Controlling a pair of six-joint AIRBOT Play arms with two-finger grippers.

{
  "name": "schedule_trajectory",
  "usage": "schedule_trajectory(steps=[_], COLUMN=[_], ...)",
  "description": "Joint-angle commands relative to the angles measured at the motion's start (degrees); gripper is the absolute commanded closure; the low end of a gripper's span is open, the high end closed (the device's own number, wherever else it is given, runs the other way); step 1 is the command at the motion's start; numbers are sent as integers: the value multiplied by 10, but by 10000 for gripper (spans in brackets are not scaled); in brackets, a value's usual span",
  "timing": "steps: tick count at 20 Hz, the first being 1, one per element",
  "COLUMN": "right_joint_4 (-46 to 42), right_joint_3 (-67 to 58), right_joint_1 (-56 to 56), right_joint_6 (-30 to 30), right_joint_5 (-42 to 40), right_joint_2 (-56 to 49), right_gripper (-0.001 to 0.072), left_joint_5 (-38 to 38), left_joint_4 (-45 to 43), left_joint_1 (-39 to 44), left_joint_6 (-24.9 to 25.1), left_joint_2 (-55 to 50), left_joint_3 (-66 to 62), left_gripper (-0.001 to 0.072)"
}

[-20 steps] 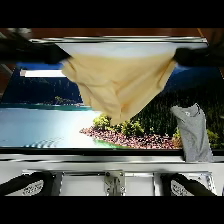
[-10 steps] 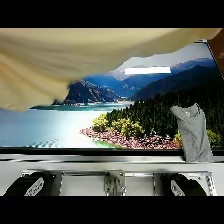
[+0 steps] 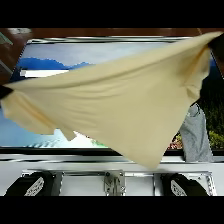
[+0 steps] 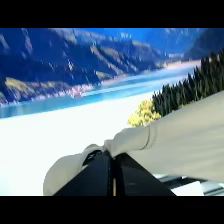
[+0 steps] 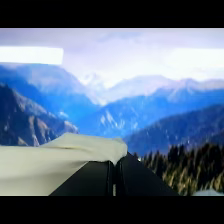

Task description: Fold the shirts.

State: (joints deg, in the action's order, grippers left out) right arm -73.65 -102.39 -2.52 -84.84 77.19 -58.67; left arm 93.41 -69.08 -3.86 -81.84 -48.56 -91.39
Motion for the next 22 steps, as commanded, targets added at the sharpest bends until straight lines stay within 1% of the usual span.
schedule_trajectory(steps=[1, 3, 5, 7, 9, 10, 12, 13, 15, 16, 17, 18, 19, 20, 21, 22], right_joint_4=[-12, -8, 19, 67, 132, 169, 214, 217, 217, 217, 217, 218, 218, 215, 201, 165], right_joint_3=[-1, -1, -1, -1, -1, -1, -1, -1, -1, -1, -1, -1, -1, -2, -2, -2], right_joint_1=[0, 0, 0, 0, 0, 0, 6, 12, 29, 38, 43, 45, 40, 30, 16, -2], right_joint_6=[0, -1, -4, -19, -47, -58, -69, -74, -75, -74, -70, -68, -60, -37, -19, -12], right_joint_5=[57, 33, -23, -99, -181, -217, -259, -266, -252, -242, -238, -234, -219, -195, -158, -108], right_joint_2=[-119, -203, -282, -346, -395, -416, -450, -464, -490, -499, -502, -498, -487, -471, -451, -428], right_gripper=[651, 651, 650, 651, 650, 650, 650, 650, 640, 625, 610, 341, 70, 62, 63, 63], left_joint_5=[-27, -102, -184, -269, -353, -383, -423, -431, -419, -402, -382, -351, -307, -243, -173, -98], left_joint_4=[9, 20, 39, 81, 138, 162, 195, 208, 239, 259, 271, 271, 251, 202, 132, 42], left_joint_1=[0, 0, 0, 0, 0, 0, 0, 0, 0, -1, -1, -4, -14, -32, -49, -64], left_joint_6=[-10, -10, -9, -9, 14, 23, 30, 30, 25, 23, 23, 33, 48, 45, 27, 7], left_joint_2=[-3, -23, -73, -143, -214, -247, -311, -341, -391, -411, -423, -428, -427, -426, -426, -425], left_joint_3=[160, 249, 290, 276, 248, 233, 212, 207, 207, 206, 204, 198, 184, 155, 122, 85], left_gripper=[670, 670, 670, 670, 669, 669, 669, 669, 668, 613, 354, -13, -13, -13, -13, -12])
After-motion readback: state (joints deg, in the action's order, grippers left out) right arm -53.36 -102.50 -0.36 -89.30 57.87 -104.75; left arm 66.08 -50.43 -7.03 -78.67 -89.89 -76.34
